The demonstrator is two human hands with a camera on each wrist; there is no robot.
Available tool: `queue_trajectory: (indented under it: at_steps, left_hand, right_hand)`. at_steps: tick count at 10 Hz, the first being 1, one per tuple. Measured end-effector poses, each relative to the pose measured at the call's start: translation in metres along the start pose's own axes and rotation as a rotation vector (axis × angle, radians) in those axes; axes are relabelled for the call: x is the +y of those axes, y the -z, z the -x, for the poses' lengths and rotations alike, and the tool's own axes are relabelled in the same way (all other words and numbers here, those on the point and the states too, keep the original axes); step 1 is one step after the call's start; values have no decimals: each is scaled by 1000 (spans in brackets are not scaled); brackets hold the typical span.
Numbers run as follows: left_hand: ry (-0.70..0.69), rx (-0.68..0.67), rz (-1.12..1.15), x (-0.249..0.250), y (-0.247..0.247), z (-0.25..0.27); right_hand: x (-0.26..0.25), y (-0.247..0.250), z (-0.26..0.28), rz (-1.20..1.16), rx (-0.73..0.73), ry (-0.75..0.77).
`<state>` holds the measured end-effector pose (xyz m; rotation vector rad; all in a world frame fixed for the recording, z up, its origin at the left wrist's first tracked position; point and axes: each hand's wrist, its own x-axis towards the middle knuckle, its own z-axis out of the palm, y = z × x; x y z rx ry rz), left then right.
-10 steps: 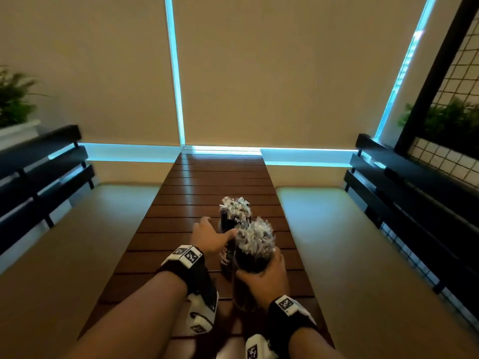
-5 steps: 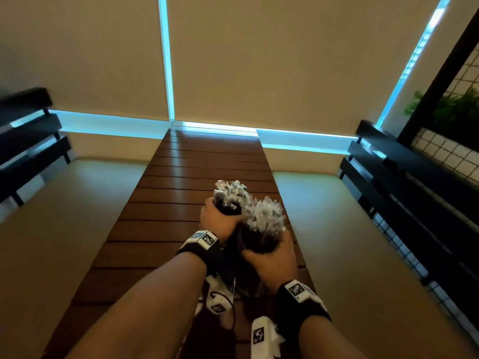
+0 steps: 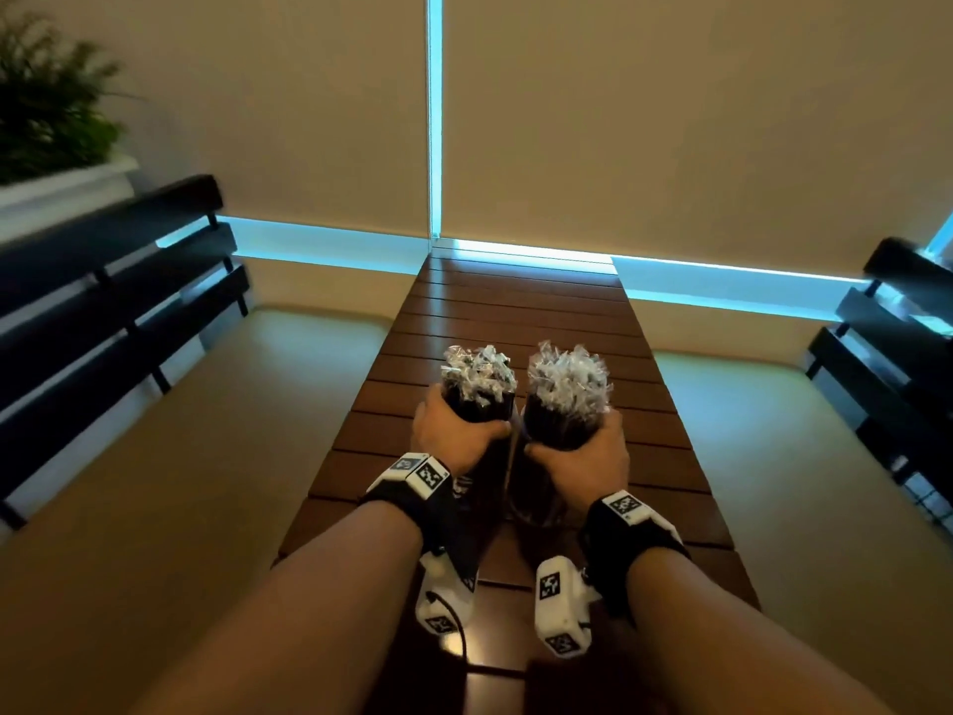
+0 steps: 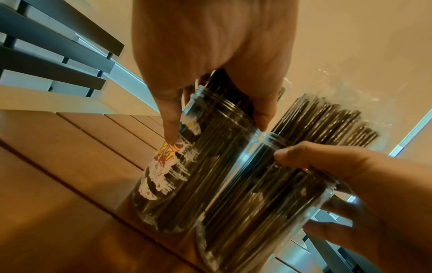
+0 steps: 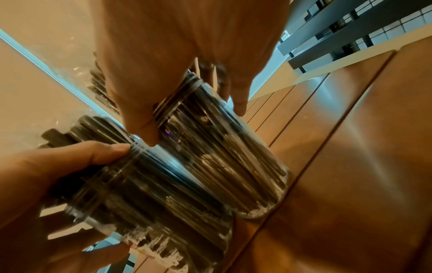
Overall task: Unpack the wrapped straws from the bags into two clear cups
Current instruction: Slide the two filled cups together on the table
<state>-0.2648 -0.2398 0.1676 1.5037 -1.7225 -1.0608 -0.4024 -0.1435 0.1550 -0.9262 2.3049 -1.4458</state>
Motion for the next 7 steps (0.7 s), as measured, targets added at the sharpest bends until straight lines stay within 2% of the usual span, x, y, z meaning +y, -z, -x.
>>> queue_trajectory:
  at_steps: [2, 4, 5, 6, 7]
  left_hand:
    - [-23, -34, 4, 3, 3, -45]
    - [-26, -56, 27, 0, 0, -68]
    - [-36, -84, -10, 0, 3, -67]
    - [-24, -165, -94, -1, 12, -64]
    - [-33, -146, -201, 0, 31, -49]
  right_hand:
    - [-4, -24, -49, 19, -57, -16]
    - [-4, -32, -68, 19, -77, -23]
    - [-7, -28, -64, 30, -116, -23]
    - [-10, -19, -58, 68, -158, -6]
    - [-18, 6, -36, 54, -128, -6]
